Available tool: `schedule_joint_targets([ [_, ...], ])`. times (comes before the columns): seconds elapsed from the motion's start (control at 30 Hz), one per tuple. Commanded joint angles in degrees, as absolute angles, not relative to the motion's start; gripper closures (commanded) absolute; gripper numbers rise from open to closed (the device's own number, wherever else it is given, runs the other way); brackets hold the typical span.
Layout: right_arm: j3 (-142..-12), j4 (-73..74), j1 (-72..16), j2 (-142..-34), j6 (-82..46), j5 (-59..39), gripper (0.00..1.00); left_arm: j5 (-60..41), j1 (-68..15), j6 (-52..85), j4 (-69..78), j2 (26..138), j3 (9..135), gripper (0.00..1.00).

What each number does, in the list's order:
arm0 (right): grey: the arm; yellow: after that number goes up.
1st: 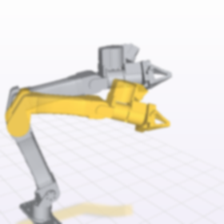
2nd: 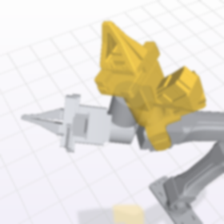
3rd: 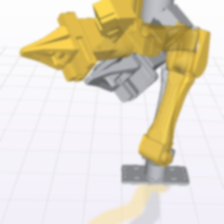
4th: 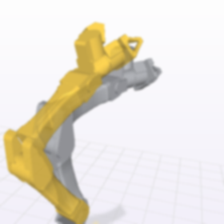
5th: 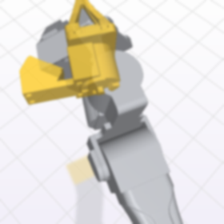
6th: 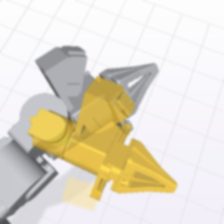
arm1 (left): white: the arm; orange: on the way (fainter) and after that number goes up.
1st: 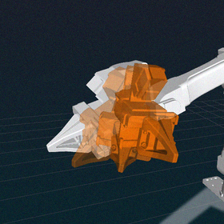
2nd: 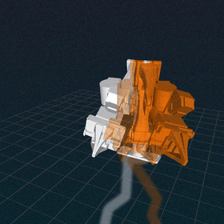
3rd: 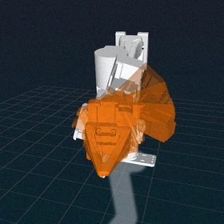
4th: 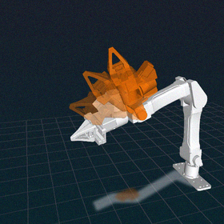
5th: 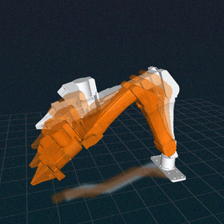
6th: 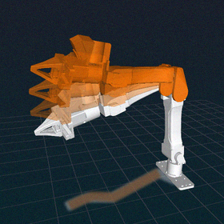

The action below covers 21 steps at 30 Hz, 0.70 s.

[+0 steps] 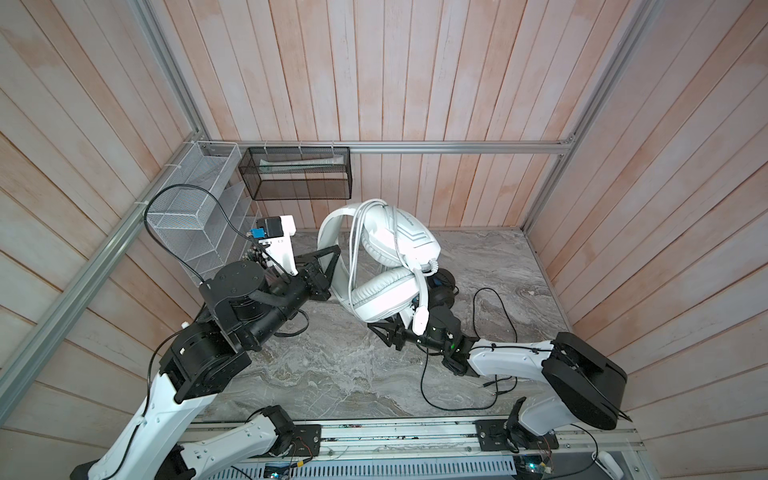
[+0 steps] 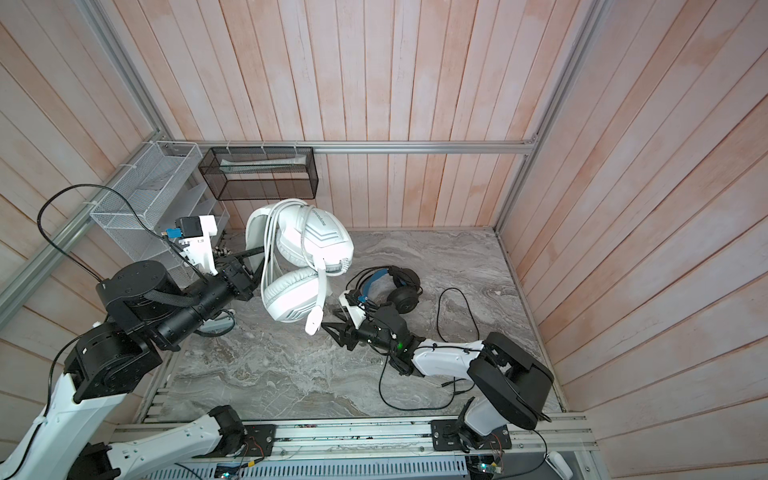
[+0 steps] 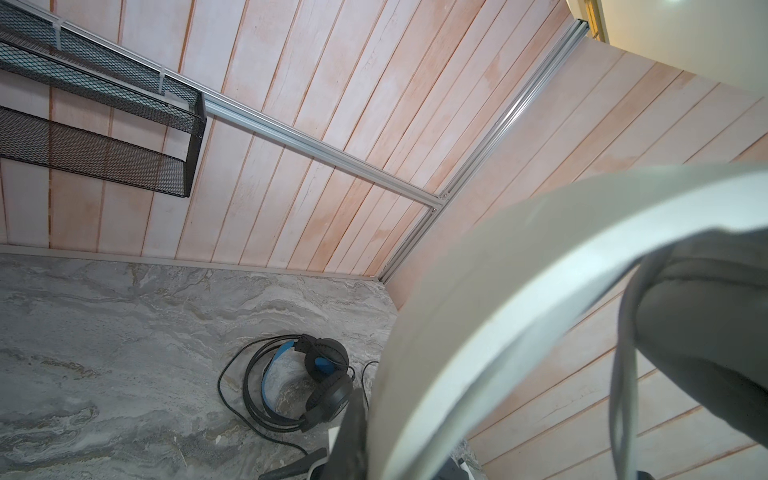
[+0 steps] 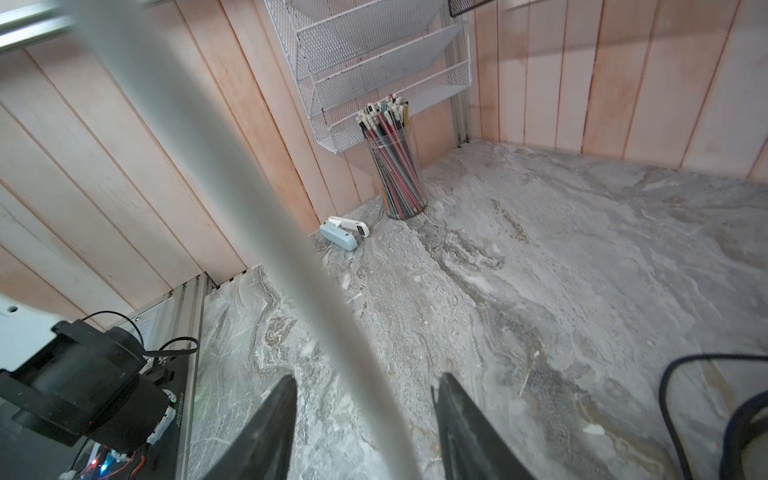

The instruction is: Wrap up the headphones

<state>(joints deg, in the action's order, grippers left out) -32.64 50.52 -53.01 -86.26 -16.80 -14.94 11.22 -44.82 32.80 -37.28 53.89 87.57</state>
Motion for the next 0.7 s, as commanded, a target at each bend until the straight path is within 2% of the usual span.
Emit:
schedule_joint_targets([
  [0.0, -30.6, 54.0, -53.6, -85.3, -18.1, -11.6, 0.45, 12.7, -45.1, 34.5, -33.2, 53.7, 90.7, 1.0],
  [0.2, -28.5, 52.5, -54.7, -83.4, -17.6, -10.5, 0.43, 12.8, -45.1, 34.0, -33.1, 54.3, 90.8, 1.0],
  [0.4, -26.7, 55.1, -57.0, -85.1, -18.8, -9.1, 0.46, 13.4, -45.0, 33.8, -32.8, 54.1, 90.7, 1.0],
  [0.67, -25.5, 56.6, -59.5, -87.6, -19.8, -7.4, 0.62, 14.4, -45.0, 33.2, -33.0, 54.2, 90.9, 1.0],
])
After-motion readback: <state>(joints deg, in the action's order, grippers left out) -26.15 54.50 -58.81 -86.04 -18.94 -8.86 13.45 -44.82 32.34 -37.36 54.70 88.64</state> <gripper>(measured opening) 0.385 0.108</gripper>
